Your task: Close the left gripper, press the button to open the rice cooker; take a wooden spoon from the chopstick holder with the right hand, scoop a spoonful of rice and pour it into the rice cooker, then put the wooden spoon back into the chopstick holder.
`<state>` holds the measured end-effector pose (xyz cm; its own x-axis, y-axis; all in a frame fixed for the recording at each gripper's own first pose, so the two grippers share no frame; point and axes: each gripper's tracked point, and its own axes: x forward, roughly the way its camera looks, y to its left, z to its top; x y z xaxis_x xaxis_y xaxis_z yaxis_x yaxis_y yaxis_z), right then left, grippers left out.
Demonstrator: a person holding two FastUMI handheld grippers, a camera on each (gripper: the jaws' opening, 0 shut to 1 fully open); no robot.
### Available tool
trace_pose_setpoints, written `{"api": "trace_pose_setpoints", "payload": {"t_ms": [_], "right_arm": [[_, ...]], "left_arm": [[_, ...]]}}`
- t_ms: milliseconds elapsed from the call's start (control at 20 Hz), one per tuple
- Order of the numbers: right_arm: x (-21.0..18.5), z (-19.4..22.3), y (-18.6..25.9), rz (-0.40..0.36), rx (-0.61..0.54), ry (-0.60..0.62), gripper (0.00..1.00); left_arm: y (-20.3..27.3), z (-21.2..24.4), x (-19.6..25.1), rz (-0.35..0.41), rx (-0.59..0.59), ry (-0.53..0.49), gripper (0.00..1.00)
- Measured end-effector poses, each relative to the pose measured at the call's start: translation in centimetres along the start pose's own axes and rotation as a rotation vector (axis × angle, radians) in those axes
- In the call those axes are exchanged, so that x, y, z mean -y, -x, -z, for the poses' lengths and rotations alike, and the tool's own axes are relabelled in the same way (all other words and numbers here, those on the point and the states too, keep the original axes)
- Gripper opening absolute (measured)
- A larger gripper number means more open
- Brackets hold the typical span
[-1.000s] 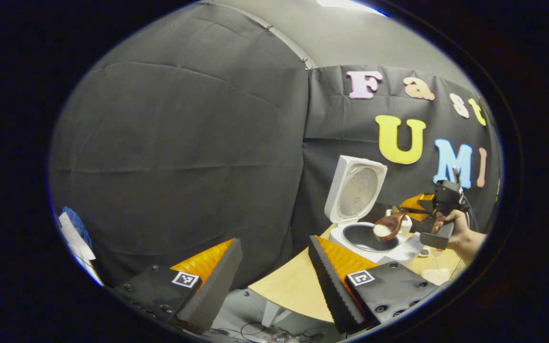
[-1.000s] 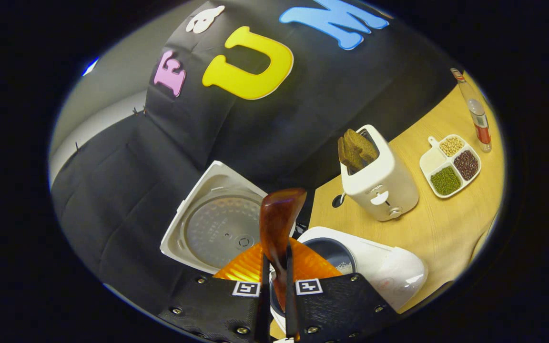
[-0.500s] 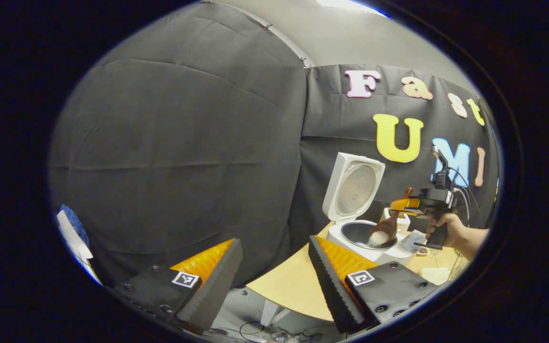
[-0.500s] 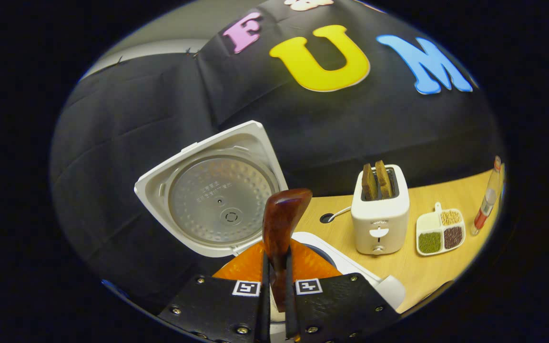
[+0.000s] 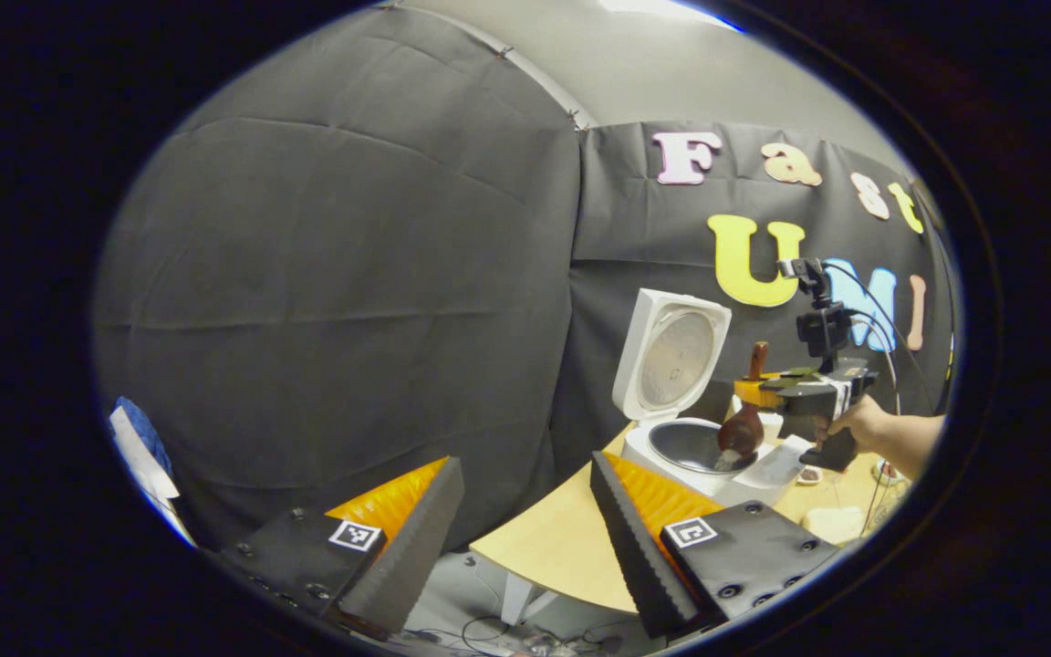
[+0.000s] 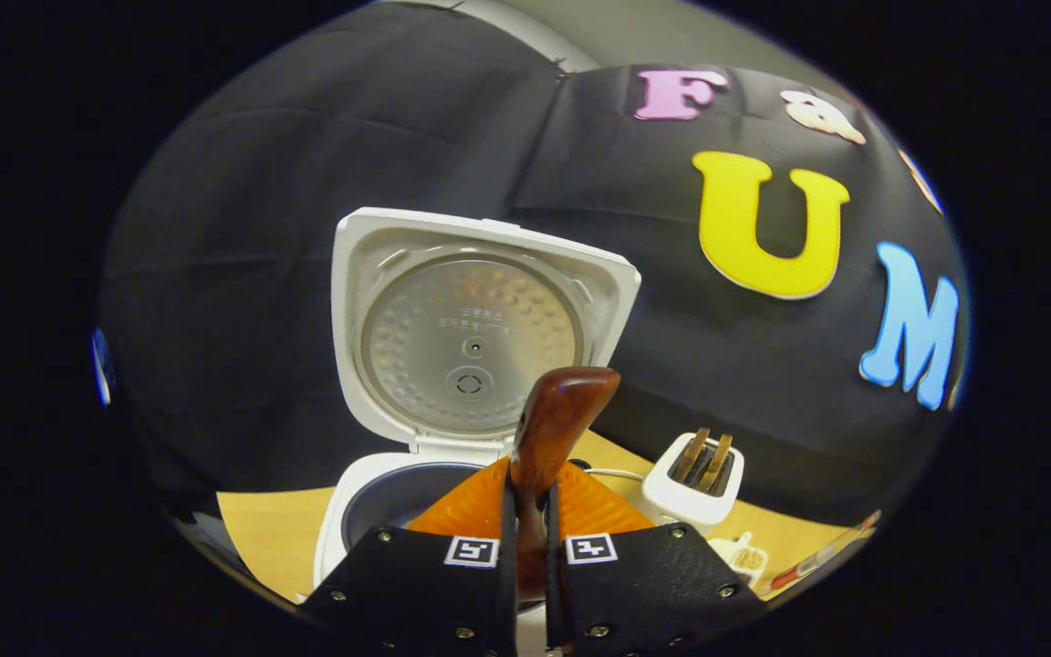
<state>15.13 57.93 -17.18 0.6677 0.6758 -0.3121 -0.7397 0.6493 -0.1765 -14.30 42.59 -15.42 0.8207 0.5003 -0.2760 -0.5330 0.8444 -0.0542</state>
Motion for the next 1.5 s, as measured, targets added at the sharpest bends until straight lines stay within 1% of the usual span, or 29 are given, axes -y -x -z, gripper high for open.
{"api": "trace_pose_setpoints", "payload": {"t_ms": [100,200,250,450,500,550,600,750,900,1050,1250,1350,1400,1500], "right_arm": [[0.0,0.0,-0.2,0.012,0.011,0.053,0.12],[-0.1,0.1,0.1,0.007,0.002,0.024,0.13],[-0.2,0.1,0.2,-0.003,-0.001,-0.019,0.13],[0.8,-1.0,1.0,-0.04,0.008,-0.284,0.13],[1.2,-1.5,1.4,-0.047,0.018,-0.356,0.13],[1.6,-2.0,1.9,-0.053,0.028,-0.43,0.13],[2.1,-2.4,2.4,-0.062,0.038,-0.504,0.13],[3.8,-3.6,4.0,-0.081,0.066,-0.721,0.13],[6.4,-4.0,6.2,-0.06,0.099,-0.865,0.13],[9.6,-3.4,9.2,-0.023,0.129,-0.943,0.13],[13.5,-1.6,13.6,0.024,0.154,-1.018,0.12],[15.5,-0.6,15.8,0.06,0.162,-1.027,0.12],[16.6,0.1,17.0,0.084,0.163,-1.024,0.12],[18.4,1.2,19.2,0.127,0.169,-1.025,0.12]], "left_arm": [[0.0,0.0,0.1,-0.001,-0.003,0.004,0.97],[0.0,-0.2,0.1,0.002,0.0,0.001,0.97],[0.0,-0.3,0.2,0.002,0.006,-0.003,0.97],[0.2,-1.0,0.5,0.011,0.024,-0.018,0.97],[0.3,-1.3,0.7,0.016,0.029,-0.015,0.99],[0.5,-1.8,0.8,0.021,0.035,-0.014,0.94],[0.6,-2.3,1.1,0.026,0.041,-0.014,0.94],[-0.1,-3.8,3.6,0.047,0.06,-0.015,0.96],[0.0,-4.7,5.3,0.068,0.079,-0.036,0.98],[0.6,-5.8,7.6,0.095,0.102,-0.064,0.99],[0.7,-7.6,10.8,0.125,0.144,-0.065,0.99],[0.9,-8.1,12.5,0.142,0.158,-0.057,0.99],[1.1,-8.4,13.3,0.15,0.163,-0.054,0.97],[1.4,-8.8,15.2,0.173,0.174,-0.05,0.95]]}}
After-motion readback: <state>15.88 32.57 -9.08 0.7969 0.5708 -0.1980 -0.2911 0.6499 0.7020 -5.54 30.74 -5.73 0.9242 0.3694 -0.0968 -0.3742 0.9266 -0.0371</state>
